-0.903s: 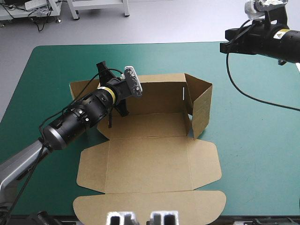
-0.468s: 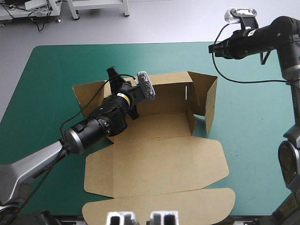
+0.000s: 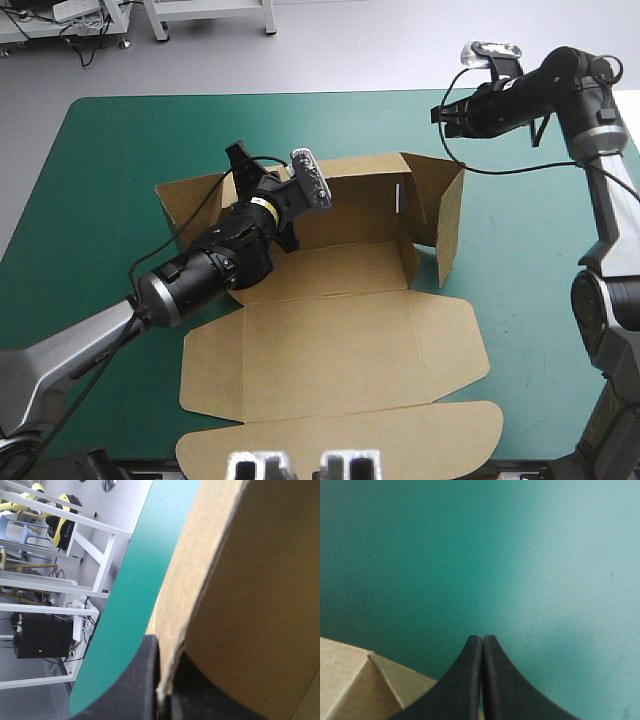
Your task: Fold the box
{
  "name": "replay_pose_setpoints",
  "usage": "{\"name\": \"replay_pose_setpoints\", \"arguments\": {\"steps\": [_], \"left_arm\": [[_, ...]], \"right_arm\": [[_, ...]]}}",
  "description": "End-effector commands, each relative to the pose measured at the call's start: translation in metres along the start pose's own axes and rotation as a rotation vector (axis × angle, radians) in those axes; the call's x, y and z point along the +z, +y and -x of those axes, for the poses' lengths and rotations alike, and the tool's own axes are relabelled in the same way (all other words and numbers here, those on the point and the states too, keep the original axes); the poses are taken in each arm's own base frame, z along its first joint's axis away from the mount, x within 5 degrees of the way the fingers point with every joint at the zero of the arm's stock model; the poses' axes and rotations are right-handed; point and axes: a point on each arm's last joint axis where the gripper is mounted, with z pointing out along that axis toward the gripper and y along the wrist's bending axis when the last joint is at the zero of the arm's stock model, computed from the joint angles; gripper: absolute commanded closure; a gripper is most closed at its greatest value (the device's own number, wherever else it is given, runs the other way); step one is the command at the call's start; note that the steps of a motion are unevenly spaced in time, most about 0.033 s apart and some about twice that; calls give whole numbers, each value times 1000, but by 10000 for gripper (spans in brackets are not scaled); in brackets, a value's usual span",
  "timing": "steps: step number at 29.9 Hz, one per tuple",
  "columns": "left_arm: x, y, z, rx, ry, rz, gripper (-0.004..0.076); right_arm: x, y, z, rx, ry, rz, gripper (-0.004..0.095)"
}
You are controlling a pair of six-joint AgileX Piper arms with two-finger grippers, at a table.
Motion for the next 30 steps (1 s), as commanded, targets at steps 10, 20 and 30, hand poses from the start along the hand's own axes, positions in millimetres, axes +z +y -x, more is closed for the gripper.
{"name": "replay_pose_setpoints", "arguments": {"steps": [10, 20, 30], "left_arm": [[-16, 17, 6, 0, -32, 65, 734], [-15, 17, 4, 21, -9, 69, 734], [-15, 15, 3, 33, -3, 48, 734]], "right_arm": [[-20, 32, -8, -46, 32, 96, 928], [-28, 39, -40, -73, 96, 141, 928], [-29, 44, -73, -233, 42, 202, 928]]}}
